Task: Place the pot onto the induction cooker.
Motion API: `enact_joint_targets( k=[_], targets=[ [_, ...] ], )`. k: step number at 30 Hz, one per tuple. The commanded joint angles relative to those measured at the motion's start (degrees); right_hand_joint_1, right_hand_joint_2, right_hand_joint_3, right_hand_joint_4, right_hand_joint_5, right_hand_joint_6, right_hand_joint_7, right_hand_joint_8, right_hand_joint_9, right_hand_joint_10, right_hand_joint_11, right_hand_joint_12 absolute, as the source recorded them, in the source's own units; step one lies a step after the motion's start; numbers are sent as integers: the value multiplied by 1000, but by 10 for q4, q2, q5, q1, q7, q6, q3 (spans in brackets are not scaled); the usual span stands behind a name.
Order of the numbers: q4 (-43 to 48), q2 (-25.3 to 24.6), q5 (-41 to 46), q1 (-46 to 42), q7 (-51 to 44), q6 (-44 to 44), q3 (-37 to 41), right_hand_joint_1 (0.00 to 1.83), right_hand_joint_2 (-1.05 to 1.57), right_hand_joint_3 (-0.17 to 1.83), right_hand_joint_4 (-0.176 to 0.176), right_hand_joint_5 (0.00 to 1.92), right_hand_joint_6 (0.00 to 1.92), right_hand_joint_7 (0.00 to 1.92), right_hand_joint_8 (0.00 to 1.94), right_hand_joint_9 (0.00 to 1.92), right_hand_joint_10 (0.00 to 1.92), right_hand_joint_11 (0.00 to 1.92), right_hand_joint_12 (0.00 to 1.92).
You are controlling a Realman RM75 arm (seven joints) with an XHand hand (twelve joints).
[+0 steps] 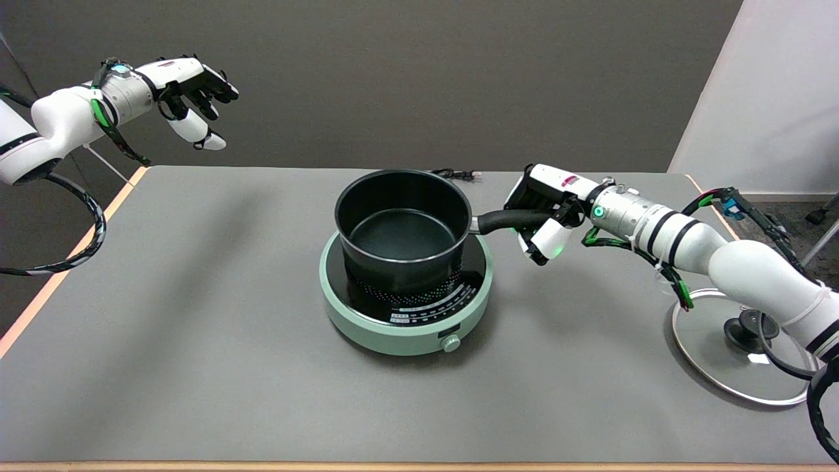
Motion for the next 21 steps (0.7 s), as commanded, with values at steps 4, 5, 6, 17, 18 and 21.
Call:
enact_joint_targets(
  k=[4,5,6,17,18,21],
  targets=[
    [-19,1,-1,2,-3,-15,4,1257,178,1833,-83,1345,1345,1345,1345,1345,1345,1345,1345],
    [-18,1,-1,2,-4,-15,4,1257,175,1833,-83,1345,1345,1345,1345,1345,1345,1345,1345],
    [-17,1,-1,3,-6,-14,4,1257,170,1833,-84,1345,1345,1345,1345,1345,1345,1345,1345],
    [-6,2,-1,9,-43,-10,13,1204,165,1833,-2,1108,1108,1108,1108,1108,1108,1108,1108],
    [-6,2,-1,9,-43,-10,15,1188,187,1833,7,1077,1077,1077,1077,1077,1077,1077,1077],
    [-3,2,-1,12,-43,-13,17,1116,321,1833,1,988,988,988,988,988,988,988,988]
  ],
)
